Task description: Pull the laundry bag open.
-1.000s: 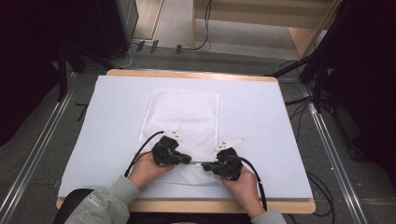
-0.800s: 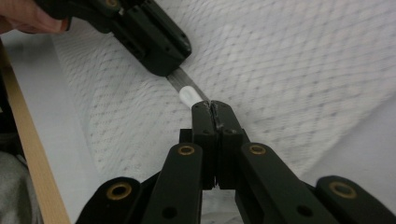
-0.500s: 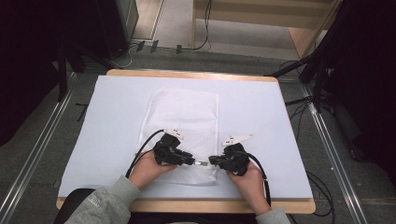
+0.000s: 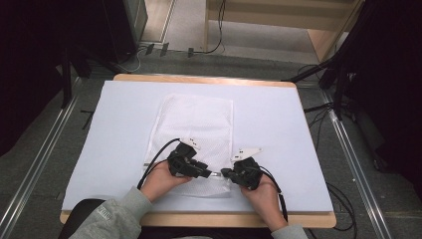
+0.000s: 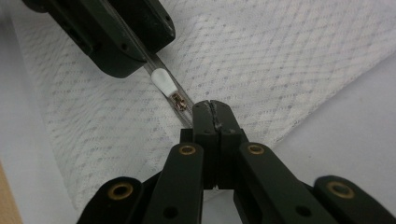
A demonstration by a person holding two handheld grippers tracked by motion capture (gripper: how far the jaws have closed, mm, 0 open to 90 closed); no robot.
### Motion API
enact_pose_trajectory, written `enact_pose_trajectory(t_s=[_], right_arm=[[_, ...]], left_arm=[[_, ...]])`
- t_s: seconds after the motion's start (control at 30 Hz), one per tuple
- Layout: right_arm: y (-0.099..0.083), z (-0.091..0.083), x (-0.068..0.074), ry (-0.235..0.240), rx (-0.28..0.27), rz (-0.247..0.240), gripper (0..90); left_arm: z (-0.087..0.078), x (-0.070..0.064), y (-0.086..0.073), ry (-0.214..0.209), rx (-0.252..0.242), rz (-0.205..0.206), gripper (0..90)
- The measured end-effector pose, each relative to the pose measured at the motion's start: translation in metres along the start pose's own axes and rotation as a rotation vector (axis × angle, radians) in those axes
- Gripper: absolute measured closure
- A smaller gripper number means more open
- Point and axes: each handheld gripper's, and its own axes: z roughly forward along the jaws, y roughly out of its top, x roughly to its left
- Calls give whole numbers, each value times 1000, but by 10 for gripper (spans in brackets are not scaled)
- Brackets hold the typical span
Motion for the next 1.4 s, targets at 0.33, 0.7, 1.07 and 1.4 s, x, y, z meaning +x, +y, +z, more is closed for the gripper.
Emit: enact_pose_trajectory(t_s=[0.33,0.7,1.07,1.4], right_arm=[[-1,1,-3,24,-20,21,900],[-1,2,-4,24,-20,30,900],[-2,2,-4,22,-25,32,900],[-3,2,-2,8,-34,13,900]], left_arm=[[8,0,1,-2,16,-8,708],[15,-4,2,-6,24,-8,744],[24,-7,6,-2,5,-7,816],[23,-1,10,-22,22,-47,877]])
